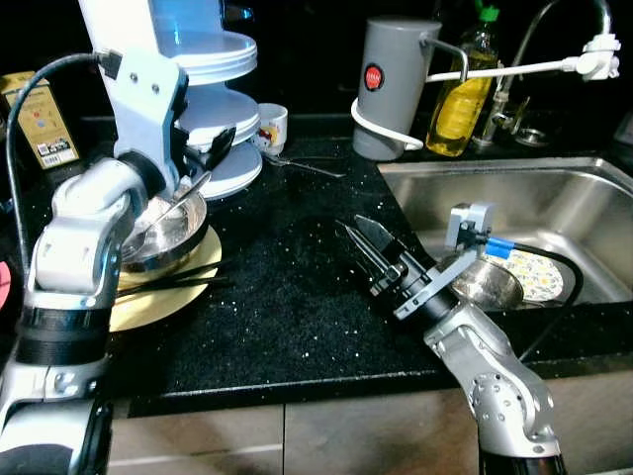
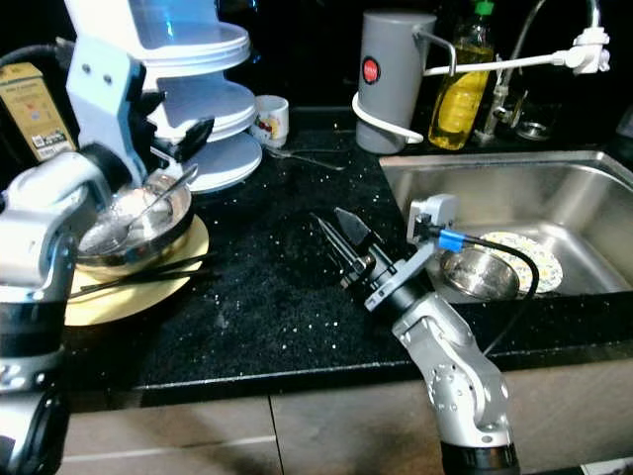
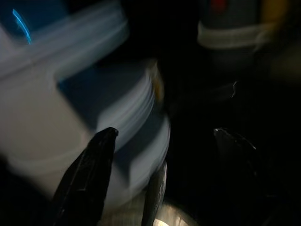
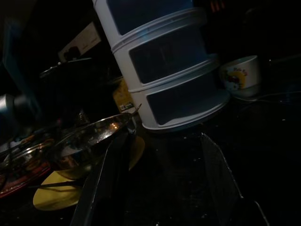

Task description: Kitchen organization

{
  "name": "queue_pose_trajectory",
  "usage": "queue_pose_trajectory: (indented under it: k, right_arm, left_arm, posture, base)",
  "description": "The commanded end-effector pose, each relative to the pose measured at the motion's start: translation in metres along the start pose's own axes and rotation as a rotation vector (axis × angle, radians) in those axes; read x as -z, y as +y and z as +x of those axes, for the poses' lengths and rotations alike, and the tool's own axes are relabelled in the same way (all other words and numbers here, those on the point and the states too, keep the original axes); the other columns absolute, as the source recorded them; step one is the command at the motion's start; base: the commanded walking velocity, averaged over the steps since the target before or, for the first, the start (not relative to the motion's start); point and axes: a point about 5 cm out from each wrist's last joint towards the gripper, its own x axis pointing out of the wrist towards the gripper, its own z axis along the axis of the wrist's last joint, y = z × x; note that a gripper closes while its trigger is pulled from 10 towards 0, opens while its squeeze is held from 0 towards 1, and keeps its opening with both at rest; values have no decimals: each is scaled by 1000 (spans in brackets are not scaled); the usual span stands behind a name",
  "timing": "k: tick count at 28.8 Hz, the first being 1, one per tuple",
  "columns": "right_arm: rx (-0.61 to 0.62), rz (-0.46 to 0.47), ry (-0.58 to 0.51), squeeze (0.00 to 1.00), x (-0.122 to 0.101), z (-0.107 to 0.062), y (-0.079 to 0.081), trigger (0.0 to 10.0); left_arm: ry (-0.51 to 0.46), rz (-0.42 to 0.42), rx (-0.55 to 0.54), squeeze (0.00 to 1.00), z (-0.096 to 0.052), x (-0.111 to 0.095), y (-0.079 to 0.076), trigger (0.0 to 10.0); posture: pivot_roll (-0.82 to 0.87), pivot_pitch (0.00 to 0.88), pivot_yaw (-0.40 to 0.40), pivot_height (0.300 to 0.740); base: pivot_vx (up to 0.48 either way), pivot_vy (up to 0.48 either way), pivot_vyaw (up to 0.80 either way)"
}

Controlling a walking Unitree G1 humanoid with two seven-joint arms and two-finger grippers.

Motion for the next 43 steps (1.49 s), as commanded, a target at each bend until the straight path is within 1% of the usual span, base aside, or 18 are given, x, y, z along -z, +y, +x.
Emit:
queue_pose_trajectory:
  k: [1, 4, 5, 8, 10, 14, 16, 20, 21, 24, 32, 37, 38, 39, 40, 41, 42, 43]
  right_arm:
    - [-7, 0, 11, 0, 1, 0, 1, 10000]
    - [-7, 0, 13, 0, 2, 0, 1, 10000]
    - [-7, 1, 16, 0, 2, 1, 0, 10000]
    - [-9, 1, 19, 0, 3, 2, 0, 10000]
    - [-9, 0, 21, 0, 4, 2, 0, 10000]
    - [-8, -6, 28, 0, 4, 3, -1, 10000]
    - [-5, -16, 39, 0, 5, 2, -2, 10000]
    - [-1, -26, 43, 0, 3, 0, -3, 10000]
    - [0, -30, 42, 0, 2, -1, -3, 10000]
    - [4, -42, 49, 0, 0, -2, -5, 10000]
    - [7, -60, 53, 0, -3, -3, -6, 10000]
    - [9, -63, 55, 0, -3, -4, -6, 10000]
    - [11, -64, 54, 0, -4, -4, -6, 10000]
    - [12, -64, 53, 0, -4, -4, -6, 10000]
    - [13, -65, 53, 0, -4, -4, -6, 10000]
    - [13, -65, 53, 0, -4, -4, -6, 10000]
    - [15, -65, 53, 0, -5, -5, -6, 10000]
    - [15, -65, 53, 0, -5, -5, -6, 10000]
  left_arm:
    - [92, 57, -6, 0, -9, 4, 3, 10000]
    - [132, 83, -11, 0, -14, 7, 7, 10000]
    - [194, 111, -21, 0, -22, 11, 15, 10000]
    - [254, 129, -33, 0, -29, 16, 23, 10000]
    - [280, 120, -29, 0, -30, 24, 23, 10000]
    - [297, 111, -26, 0, -30, 28, 22, 10000]
    - [305, 74, -18, 0, -28, 34, 20, 10000]
    - [342, 77, 11, 0, -23, 45, 14, 10000]
    - [340, 52, 31, 0, -20, 47, 10, 10000]
    - [327, 21, 48, 0, -12, 50, 8, 10000]
    - [347, 24, 63, 0, -2, 59, 10, 10000]
    - [375, 0, 76, 0, 1, 67, 10, 10000]
    - [384, -8, 86, 0, 1, 69, 8, 4118]
    - [390, -12, 93, 0, 1, 71, 7, 4118]
    - [397, -15, 100, 0, 1, 72, 6, 549]
    - [397, -15, 100, 0, 1, 72, 6, 549]
    - [400, -20, 107, 0, 1, 73, 5, 0]
    - [400, -20, 107, 0, 1, 73, 5, 0]
  posture:
    - [-89, 0, -33, 740]
    - [-79, 0, -35, 740]
    - [-72, 0, -37, 740]
    - [-71, 0, -37, 740]
    - [-74, 0, -37, 740]
    - [-84, 0, -38, 740]
    - [-86, 0, -41, 740]
    - [-105, 0, -41, 740]
    - [-111, 0, -40, 740]
    - [-121, 0, -41, 740]
    - [-139, 0, -40, 740]
    - [-145, 0, -39, 740]
    - [-146, 0, -37, 740]
    - [-148, 0, -37, 740]
    - [-148, 0, -36, 740]
    - [-148, 0, -36, 740]
    - [-147, 0, -37, 740]
    - [-147, 0, -37, 740]
  base:
    - [0, 0, 0]
    - [0, 0, 0]
    - [0, 0, 0]
    - [0, 0, 0]
    - [0, 0, 0]
    - [0, 0, 0]
    - [0, 0, 0]
    - [0, 0, 0]
    - [0, 0, 0]
    - [0, 0, 0]
    - [0, 0, 0]
    - [0, 0, 0]
    - [0, 0, 0]
    - [0, 0, 0]
    - [0, 0, 0]
    - [0, 0, 0]
    - [0, 0, 0]
    - [0, 0, 0]
